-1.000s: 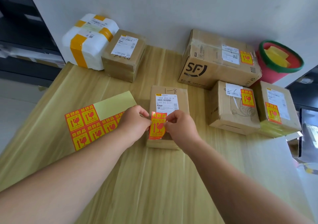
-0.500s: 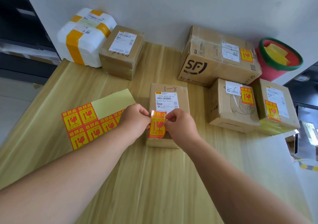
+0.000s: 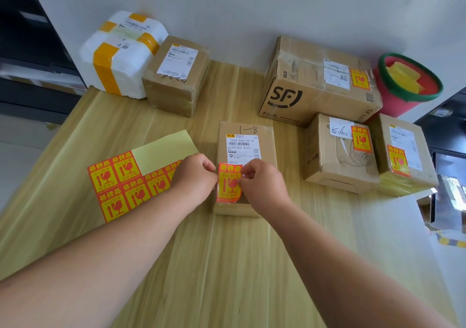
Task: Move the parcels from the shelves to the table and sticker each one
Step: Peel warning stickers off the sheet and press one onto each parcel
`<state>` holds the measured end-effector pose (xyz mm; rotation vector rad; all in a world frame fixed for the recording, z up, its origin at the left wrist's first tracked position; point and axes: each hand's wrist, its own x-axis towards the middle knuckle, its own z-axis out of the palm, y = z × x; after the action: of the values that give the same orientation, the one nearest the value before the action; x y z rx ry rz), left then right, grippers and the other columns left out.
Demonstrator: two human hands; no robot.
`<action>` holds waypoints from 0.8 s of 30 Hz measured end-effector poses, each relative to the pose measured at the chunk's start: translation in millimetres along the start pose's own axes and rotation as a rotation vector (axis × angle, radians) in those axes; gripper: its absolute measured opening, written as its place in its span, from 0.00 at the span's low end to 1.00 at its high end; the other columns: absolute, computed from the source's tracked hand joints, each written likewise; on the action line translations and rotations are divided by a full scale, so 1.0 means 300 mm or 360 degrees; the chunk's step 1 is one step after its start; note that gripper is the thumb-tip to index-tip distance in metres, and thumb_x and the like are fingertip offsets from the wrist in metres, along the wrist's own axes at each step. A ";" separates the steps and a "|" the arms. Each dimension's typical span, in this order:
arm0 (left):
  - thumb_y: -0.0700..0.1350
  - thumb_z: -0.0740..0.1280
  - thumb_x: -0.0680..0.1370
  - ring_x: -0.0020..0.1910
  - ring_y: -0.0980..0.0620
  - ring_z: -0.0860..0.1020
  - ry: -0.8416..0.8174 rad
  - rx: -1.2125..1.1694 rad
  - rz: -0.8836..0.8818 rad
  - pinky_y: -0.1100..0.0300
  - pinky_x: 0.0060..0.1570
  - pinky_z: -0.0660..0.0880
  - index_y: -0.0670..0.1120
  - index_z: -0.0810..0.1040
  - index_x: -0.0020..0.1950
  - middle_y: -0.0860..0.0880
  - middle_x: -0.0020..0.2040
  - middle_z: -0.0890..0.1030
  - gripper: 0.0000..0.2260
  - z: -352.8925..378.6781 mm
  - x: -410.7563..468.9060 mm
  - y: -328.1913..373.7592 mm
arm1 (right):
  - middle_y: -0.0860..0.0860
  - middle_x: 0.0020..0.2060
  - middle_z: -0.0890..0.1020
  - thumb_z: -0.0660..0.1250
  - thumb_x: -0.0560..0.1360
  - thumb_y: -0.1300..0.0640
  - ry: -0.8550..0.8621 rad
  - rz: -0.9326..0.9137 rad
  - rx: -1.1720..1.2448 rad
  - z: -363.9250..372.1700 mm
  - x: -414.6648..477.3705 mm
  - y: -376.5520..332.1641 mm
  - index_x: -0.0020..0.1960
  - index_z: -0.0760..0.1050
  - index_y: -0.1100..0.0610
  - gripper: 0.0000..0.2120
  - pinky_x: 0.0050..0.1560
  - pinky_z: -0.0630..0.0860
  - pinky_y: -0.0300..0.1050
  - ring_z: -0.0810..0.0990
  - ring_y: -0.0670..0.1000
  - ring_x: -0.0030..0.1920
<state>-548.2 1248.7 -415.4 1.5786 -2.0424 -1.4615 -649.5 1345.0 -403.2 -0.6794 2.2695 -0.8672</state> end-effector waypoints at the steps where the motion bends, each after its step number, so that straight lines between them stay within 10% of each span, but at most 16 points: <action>1: 0.39 0.70 0.71 0.40 0.45 0.80 -0.0001 0.0007 0.0009 0.50 0.43 0.78 0.49 0.75 0.37 0.48 0.34 0.80 0.07 0.000 0.001 -0.002 | 0.51 0.41 0.79 0.62 0.75 0.66 -0.0018 0.0000 0.0019 -0.001 0.000 0.000 0.48 0.76 0.57 0.07 0.27 0.78 0.35 0.79 0.45 0.32; 9: 0.45 0.68 0.75 0.41 0.48 0.78 0.0015 0.0404 0.0288 0.54 0.41 0.75 0.51 0.75 0.43 0.52 0.40 0.79 0.03 -0.018 -0.017 -0.007 | 0.49 0.52 0.75 0.70 0.74 0.54 0.0051 -0.0204 -0.0370 0.015 0.003 0.033 0.56 0.78 0.54 0.11 0.40 0.79 0.43 0.79 0.51 0.45; 17: 0.46 0.69 0.67 0.43 0.43 0.80 0.0275 0.1075 0.1443 0.53 0.43 0.78 0.44 0.84 0.45 0.50 0.42 0.84 0.10 -0.024 -0.039 -0.049 | 0.50 0.51 0.84 0.62 0.74 0.53 0.0365 -0.1085 -0.0901 0.006 -0.016 0.097 0.51 0.83 0.57 0.14 0.52 0.78 0.53 0.81 0.59 0.54; 24: 0.51 0.76 0.68 0.61 0.41 0.77 0.0054 0.1347 0.1326 0.46 0.60 0.71 0.43 0.83 0.54 0.47 0.58 0.82 0.18 -0.012 -0.033 -0.100 | 0.47 0.58 0.81 0.56 0.75 0.48 0.0192 -0.1130 -0.1183 -0.002 -0.011 0.143 0.58 0.81 0.54 0.20 0.58 0.75 0.55 0.78 0.59 0.62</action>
<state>-522.4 1255.9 -432.5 0.6428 -2.9300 -0.2727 -658.1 1375.5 -432.6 -1.8786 2.4662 -0.3064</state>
